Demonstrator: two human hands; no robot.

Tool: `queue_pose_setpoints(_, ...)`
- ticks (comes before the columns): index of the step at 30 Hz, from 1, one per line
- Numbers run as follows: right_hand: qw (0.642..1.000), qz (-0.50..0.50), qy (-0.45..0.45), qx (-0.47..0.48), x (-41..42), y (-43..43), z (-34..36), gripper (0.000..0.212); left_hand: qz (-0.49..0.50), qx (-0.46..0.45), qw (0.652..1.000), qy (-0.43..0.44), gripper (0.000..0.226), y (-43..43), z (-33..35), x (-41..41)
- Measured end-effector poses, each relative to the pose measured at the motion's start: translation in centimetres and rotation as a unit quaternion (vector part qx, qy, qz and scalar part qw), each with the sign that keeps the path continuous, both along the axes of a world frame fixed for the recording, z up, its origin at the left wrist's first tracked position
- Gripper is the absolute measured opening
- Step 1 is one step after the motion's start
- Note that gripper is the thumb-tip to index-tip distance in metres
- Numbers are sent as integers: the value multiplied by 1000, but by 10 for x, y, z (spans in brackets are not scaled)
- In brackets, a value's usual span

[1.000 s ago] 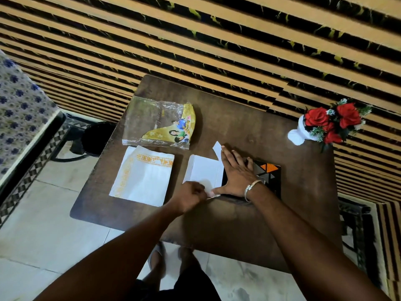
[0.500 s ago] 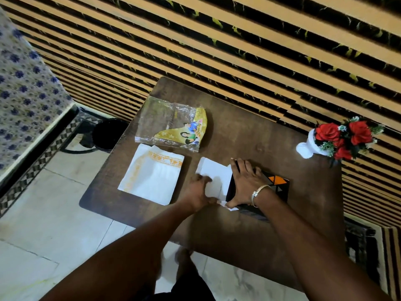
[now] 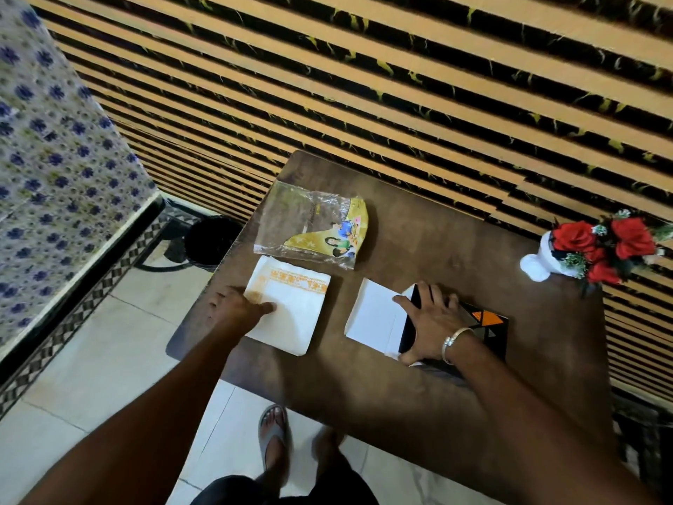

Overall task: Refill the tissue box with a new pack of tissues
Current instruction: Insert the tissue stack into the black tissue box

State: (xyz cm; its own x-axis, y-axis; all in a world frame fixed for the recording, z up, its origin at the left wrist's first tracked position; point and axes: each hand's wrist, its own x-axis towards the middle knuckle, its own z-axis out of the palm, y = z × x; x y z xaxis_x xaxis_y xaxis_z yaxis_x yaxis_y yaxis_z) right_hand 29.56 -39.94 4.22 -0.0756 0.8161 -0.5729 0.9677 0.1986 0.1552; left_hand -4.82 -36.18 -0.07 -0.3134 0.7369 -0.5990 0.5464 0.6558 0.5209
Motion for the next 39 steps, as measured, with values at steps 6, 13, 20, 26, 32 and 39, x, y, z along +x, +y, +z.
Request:
queue_pose_setpoints(6, 1000, -9, -6, -12, -4, 1, 1, 126, -5, -57, 996, -67, 72, 25, 0, -4)
queue_pose_setpoints(13, 1000, -16, -6, -17, -4, 1, 0, 129, -32, -129, 978, -158, 53, 38, 4, -15)
queue_pose_setpoints(20, 1000, -19, -4, -23, -4, 0, 1, 130, -25, -183, 934, -306, 62, 37, 9, -29)
queue_pose_setpoints(26, 1000, -17, -6, -25, -5, 1, 3, 130, -49, -185, 911, -366, 48, 37, 8, -31)
queue_pose_setpoints(32, 1000, -18, 3, -16, -5, -1, 7, 131, -25, -142, 881, -451, 44, 33, 4, -38)
queue_pose_setpoints(39, 999, -22, 35, 32, 1, -6, 18, 142, 27, -75, 795, -601, 46, 19, 19, 1)
